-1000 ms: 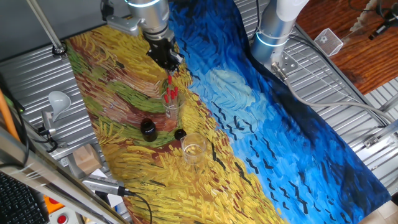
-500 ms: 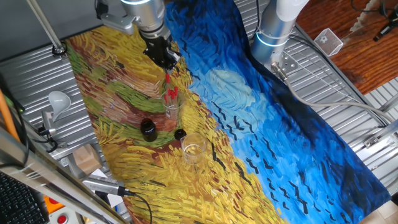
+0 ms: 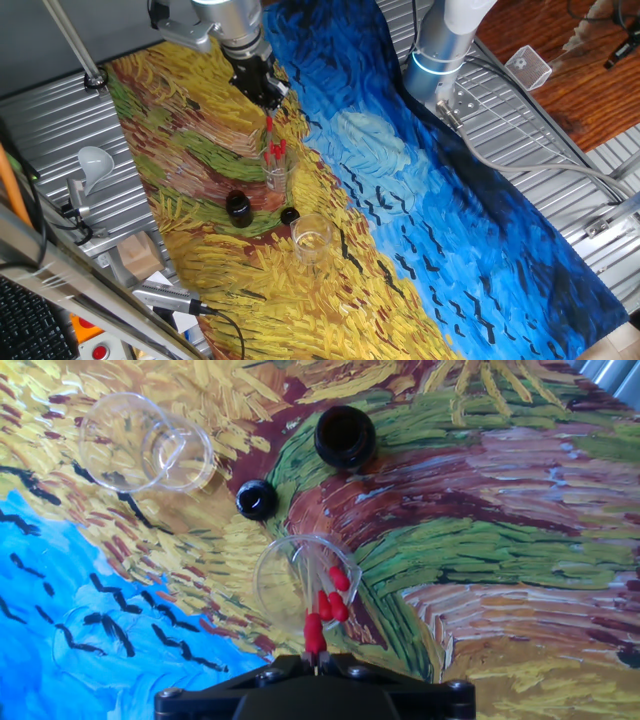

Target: Transfer liquid using a dropper

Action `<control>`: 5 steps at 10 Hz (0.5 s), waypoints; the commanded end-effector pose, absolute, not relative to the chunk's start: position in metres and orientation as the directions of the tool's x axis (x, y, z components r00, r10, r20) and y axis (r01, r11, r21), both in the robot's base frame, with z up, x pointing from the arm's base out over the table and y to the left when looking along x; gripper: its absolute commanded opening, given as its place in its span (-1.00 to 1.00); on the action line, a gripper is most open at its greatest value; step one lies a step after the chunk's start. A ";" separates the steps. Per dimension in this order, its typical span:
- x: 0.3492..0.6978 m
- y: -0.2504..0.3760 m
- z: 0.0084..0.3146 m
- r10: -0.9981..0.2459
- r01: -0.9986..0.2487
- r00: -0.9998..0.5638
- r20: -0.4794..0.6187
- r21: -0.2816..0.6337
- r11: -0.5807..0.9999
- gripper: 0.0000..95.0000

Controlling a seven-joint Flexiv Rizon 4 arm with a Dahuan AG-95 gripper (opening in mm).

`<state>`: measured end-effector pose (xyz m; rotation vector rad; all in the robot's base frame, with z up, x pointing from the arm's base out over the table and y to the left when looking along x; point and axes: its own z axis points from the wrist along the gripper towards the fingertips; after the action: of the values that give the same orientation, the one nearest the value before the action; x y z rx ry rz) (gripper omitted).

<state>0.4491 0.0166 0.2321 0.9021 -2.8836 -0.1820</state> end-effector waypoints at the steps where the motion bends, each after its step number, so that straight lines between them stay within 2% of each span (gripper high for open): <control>1: 0.449 0.016 0.235 -0.574 -0.560 -0.815 0.074 0.152 0.815 -1.00; 5: 0.453 0.016 0.243 -0.577 -0.561 -0.812 0.083 0.159 0.812 -1.00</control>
<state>0.4543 0.0166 0.2443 0.9061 -2.8674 -0.1929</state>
